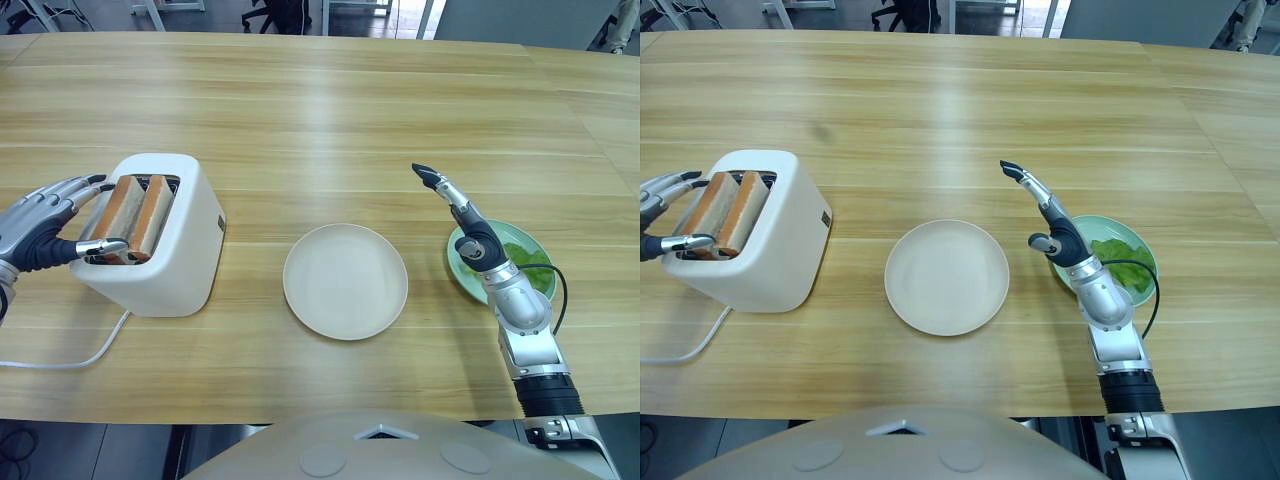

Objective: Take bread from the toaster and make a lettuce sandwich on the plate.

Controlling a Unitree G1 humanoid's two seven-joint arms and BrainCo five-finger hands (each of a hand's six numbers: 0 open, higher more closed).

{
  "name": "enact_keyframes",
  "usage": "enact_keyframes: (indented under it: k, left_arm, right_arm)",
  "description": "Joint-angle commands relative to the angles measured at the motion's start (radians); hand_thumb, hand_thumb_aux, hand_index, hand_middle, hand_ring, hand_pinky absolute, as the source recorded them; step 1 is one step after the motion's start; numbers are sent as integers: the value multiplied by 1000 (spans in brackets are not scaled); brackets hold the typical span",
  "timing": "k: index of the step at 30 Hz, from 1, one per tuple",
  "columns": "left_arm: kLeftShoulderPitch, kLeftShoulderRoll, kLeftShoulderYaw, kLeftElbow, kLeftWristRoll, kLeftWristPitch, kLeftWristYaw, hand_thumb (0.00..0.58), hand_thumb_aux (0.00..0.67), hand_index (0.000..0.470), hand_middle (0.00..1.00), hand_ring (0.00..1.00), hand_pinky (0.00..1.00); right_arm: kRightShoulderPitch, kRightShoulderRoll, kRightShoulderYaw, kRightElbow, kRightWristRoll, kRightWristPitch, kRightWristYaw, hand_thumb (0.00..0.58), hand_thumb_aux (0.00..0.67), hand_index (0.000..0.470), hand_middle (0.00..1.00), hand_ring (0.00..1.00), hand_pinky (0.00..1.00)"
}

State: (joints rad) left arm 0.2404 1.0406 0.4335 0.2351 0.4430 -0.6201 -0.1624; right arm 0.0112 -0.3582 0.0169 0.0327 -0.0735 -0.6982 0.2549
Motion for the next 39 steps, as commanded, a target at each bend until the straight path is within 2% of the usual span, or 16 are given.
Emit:
enact_keyframes:
  k: [1, 7, 8, 11, 12, 14, 15, 16, 21, 22, 23, 30, 32, 33, 34, 39]
  left_arm:
    - [4, -1, -36, 24, 4, -6, -8, 0, 0, 0, 0, 0, 0]
    - [1, 5, -55, 42, 0, -12, -10, 0, 0, 0, 0, 0, 0]
    - [-2, 5, -54, 46, -3, -14, -10, 79, 47, 32, 0, 0, 0]
    - [-5, 9, -52, 55, -14, -21, -10, 36, 21, 14, 0, 0, 0]
    - [-6, 10, -52, 57, -19, -23, -12, 71, 42, 29, 0, 0, 0]
    - [-8, 10, -54, 62, -27, -28, -15, 66, 39, 27, 0, 0, 0]
    - [-7, 10, -52, 62, -29, -29, -16, 112, 68, 47, 0, 0, 0]
    - [-6, 10, -51, 61, -30, -30, -17, 112, 68, 47, 0, 0, 0]
    - [-11, 10, -56, 57, -40, -29, -22, 261, 173, 119, 0, 0, 0]
    - [-11, 10, -57, 55, -42, -29, -23, 319, 221, 152, 0, 0, 0]
    - [-10, 9, -57, 52, -46, -29, -24, 427, 326, 224, 0, 0, 0]
    - [-7, 0, -58, 27, -74, -34, -34, 514, 444, 305, 0, 0, 0]
    - [-6, -2, -56, 21, -88, -38, -39, 570, 583, 400, 0, 0, 0]
    - [-6, -3, -56, 19, -90, -38, -40, 570, 583, 400, 0, 0, 0]
    - [-5, -3, -56, 17, -91, -38, -42, 580, 659, 453, 0, 0, 0]
    - [-7, -6, -62, 0, -95, -34, -52, 580, 670, 460, 0, 0, 0]
  right_arm:
    - [1, -8, -9, -9, 3, 12, 5, 0, 0, 0, 0, 0, 0]
    - [5, -8, -10, -14, 3, 15, 4, 0, 0, 0, 0, 0, 0]
    - [5, -8, -10, -13, 3, 15, 4, 0, 0, 0, 0, 0, 0]
    - [10, -8, -11, -18, 4, 17, 4, 0, 0, 0, 0, 0, 0]
    - [10, -8, -11, -18, 4, 17, 4, 0, 0, 0, 0, 0, 0]
    - [10, -8, -11, -18, 4, 17, 3, 0, 0, 0, 0, 0, 0]
    - [11, -8, -11, -19, 5, 18, 4, 0, 0, 0, 0, 0, 0]
    - [11, -8, -11, -21, 5, 18, 4, 0, 0, 0, 0, 0, 0]
    - [16, -10, -14, -25, 7, 19, 4, 0, 0, 0, 0, 0, 0]
    - [16, -10, -14, -25, 7, 19, 4, 0, 0, 0, 0, 0, 0]
    - [16, -10, -14, -24, 7, 19, 5, 0, 0, 0, 0, 0, 0]
    - [16, -10, -18, -23, 8, 18, 6, 0, 0, 0, 0, 0, 0]
    - [16, -11, -18, -23, 7, 17, 6, 0, 0, 0, 0, 0, 0]
    - [16, -11, -18, -23, 7, 17, 6, 0, 0, 0, 0, 0, 0]
    - [16, -11, -18, -23, 7, 17, 6, 0, 0, 0, 0, 0, 0]
    - [12, -11, -18, -22, 5, 17, 5, 0, 0, 0, 0, 0, 0]
